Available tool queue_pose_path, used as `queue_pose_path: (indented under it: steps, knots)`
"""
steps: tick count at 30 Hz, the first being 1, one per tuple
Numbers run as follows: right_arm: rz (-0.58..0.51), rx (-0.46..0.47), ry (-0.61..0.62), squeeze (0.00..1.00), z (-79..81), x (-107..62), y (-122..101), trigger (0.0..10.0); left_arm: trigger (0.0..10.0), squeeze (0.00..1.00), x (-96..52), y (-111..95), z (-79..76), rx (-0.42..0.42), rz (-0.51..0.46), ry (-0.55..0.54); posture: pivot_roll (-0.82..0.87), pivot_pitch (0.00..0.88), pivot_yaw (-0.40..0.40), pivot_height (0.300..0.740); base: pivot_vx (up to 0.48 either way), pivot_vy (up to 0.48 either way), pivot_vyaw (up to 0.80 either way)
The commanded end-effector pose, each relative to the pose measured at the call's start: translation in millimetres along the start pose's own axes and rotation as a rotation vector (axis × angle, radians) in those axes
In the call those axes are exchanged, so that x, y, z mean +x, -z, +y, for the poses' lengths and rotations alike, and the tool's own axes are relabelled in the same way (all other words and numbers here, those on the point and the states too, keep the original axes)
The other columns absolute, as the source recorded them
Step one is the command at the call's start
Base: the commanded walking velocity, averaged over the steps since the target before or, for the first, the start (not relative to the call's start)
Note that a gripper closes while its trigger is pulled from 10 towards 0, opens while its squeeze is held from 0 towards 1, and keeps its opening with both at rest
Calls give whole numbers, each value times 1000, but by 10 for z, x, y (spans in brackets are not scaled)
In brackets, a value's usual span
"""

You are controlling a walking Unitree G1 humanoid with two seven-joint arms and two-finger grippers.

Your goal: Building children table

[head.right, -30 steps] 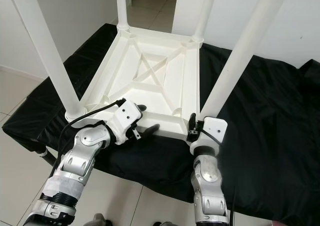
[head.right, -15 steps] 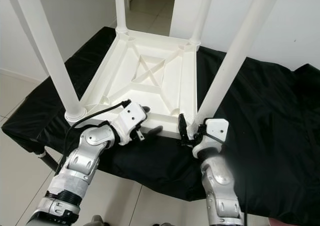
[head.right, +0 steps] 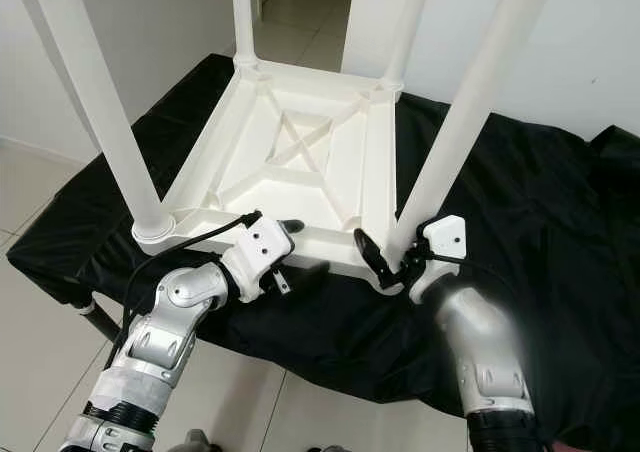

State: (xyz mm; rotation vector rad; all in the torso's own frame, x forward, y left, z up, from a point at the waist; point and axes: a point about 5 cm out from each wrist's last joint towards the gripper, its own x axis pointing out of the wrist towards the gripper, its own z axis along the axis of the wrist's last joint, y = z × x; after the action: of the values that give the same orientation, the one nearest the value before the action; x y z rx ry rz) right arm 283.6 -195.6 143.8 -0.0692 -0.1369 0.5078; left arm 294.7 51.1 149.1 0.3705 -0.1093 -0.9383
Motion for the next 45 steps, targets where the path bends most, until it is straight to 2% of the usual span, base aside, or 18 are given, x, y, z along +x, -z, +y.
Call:
queue_pose_path:
  steps: [1, 16, 17, 21, 25, 28, 30, 31, 33, 34, 35, 36, 37, 38, 39, 41, 43, 45]
  knots:
    - [26, -11, -30, 0, -31, -5, 46, 0, 10000, 0, 5, -7, 20, 7, 6, -95, 15, 88, -50, 740, 0, 0, 0]
    - [63, 1, -79, 0, -96, -28, 136, 0, 10000, 0, -23, 3, 80, 24, 24, -141, 28, 91, -55, 740, 0, 0, 0]
    - [63, 15, -61, 0, -86, -35, 141, 10000, 10000, 0, -19, 0, 88, 24, 26, -145, 24, 97, -57, 740, 0, 0, 0]
    - [41, 46, 36, 0, -1, -39, 131, 10000, 10000, 0, -1, 9, 98, 20, 40, -164, 15, 107, -55, 740, 0, 0, 0]
    - [37, 51, 54, 0, 9, -37, 133, 10000, 10000, 0, -1, 10, 97, 19, 40, -165, 15, 107, -55, 740, 0, 0, 0]
    - [23, 41, 167, 0, 41, -44, 126, 10000, 10000, 0, -9, 15, 73, 22, 39, -151, 10, 113, -48, 740, 0, 0, 0]
    - [23, 41, 167, 0, 41, -44, 126, 10000, 10000, 0, -9, 15, 73, 22, 39, -151, 10, 113, -48, 740, 0, 0, 0]
    - [19, 46, 224, 0, 69, -50, 125, 10000, 10000, 0, -12, 20, 60, 23, 40, -144, 10, 112, -43, 740, 0, 0, 0]
    - [19, 46, 224, 0, 69, -50, 125, 10000, 10000, 0, -12, 20, 60, 23, 40, -144, 10, 112, -43, 740, 0, 0, 0]
    - [12, 60, 296, 0, 117, -57, 116, 10000, 10000, 0, -13, 22, 61, 24, 43, -142, 11, 116, -47, 740, 0, 0, 0]
    - [12, 60, 296, 0, 117, -57, 116, 10000, 10000, 0, -13, 22, 61, 24, 43, -142, 11, 116, -47, 740, 0, 0, 0]
    - [16, 86, 376, 0, 176, -61, 123, 10000, 10000, 0, -17, 29, 73, 24, 46, -144, 10, 115, -50, 740, 0, 0, 0]
    - [16, 86, 376, 0, 176, -61, 123, 10000, 10000, 0, -17, 29, 73, 24, 46, -144, 10, 115, -50, 740, 0, 0, 0]
    - [36, 104, 452, 0, 244, -62, 149, 10000, 10000, 0, -22, 35, 78, 26, 46, -143, 5, 116, -54, 740, 0, 0, 0]
    - [36, 104, 452, 0, 244, -62, 149, 10000, 10000, 0, -22, 35, 78, 26, 46, -143, 5, 116, -54, 740, 0, 0, 0]
    - [70, 140, 575, 0, 359, -53, 207, 10000, 10000, 0, -17, 42, 84, 27, 47, -148, 2, 116, -57, 740, 0, 0, 0]
    - [70, 140, 575, 0, 359, -53, 207, 10000, 10000, 0, -17, 42, 84, 27, 47, -148, 2, 116, -57, 740, 0, 0, 0]
    - [99, 166, 643, 0, 467, 8, 242, 10000, 10000, 0, 3, 33, 87, 27, 47, -157, 7, 119, -57, 740, 0, 0, 0]
